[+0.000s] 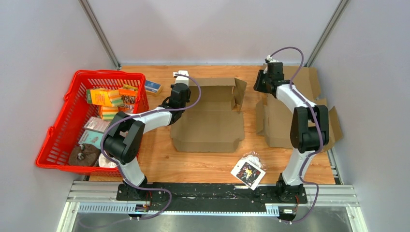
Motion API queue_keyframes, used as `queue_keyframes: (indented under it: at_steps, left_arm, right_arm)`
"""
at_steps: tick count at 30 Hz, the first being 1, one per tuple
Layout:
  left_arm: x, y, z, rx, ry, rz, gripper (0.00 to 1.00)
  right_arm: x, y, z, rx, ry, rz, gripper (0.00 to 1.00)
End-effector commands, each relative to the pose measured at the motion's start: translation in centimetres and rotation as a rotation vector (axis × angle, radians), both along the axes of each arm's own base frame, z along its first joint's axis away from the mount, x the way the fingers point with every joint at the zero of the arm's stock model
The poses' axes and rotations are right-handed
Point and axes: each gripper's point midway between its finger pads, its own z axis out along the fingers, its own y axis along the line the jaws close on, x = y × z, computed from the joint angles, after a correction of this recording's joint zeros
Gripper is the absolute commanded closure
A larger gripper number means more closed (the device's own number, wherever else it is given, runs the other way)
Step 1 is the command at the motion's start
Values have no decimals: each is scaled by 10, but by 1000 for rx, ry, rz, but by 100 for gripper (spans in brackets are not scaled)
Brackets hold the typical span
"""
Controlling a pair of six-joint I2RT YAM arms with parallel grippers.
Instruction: Fold the paper box
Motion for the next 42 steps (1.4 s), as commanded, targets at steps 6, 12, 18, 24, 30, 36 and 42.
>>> queue_keyframes:
  at_steps: [6, 12, 18, 24, 30, 36, 42]
  left_arm:
    - [-4, 0, 5, -6, -3, -17, 100]
    - [-5, -2, 5, -13, -1, -25, 100]
    - [-5, -1, 5, -9, 0, -23, 100]
    - [-5, -1, 4, -10, 2, -24, 100]
    - [-6, 1, 5, 4, -1, -20, 100]
    - [-5, 0, 7, 3, -6, -24, 100]
    - [-4, -2, 6, -5, -4, -34, 100]
  right_arm:
    - [-34, 89, 1, 121, -25, 170, 68]
    - [-70, 78, -6, 76, -31, 192, 60]
    - [-91, 52, -15, -106, -41, 301, 43]
    - [-79, 68, 15, -183, -295, 502, 24]
    - [-49, 103, 27, -118, -401, 628, 25]
    - [-32, 132, 34, -31, -498, 587, 35]
    - [-29, 147, 18, -118, -589, 418, 45]
